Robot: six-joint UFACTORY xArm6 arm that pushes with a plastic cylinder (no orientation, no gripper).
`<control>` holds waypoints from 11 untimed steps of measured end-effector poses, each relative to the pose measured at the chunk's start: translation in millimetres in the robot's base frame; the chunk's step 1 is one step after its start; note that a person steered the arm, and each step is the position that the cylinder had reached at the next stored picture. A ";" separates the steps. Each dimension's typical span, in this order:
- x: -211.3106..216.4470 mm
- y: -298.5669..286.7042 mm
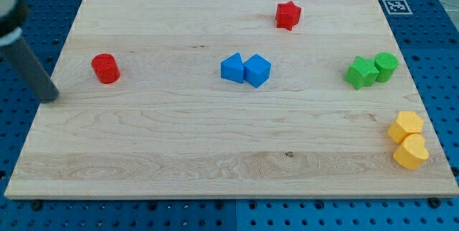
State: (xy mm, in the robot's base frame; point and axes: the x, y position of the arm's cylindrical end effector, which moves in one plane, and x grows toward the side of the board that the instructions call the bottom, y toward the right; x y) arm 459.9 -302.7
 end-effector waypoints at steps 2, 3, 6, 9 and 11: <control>-13.2 36.5; -16.8 70.8; -53.2 105.9; -90.6 164.1; -59.2 178.3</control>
State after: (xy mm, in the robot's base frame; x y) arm 400.7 -124.3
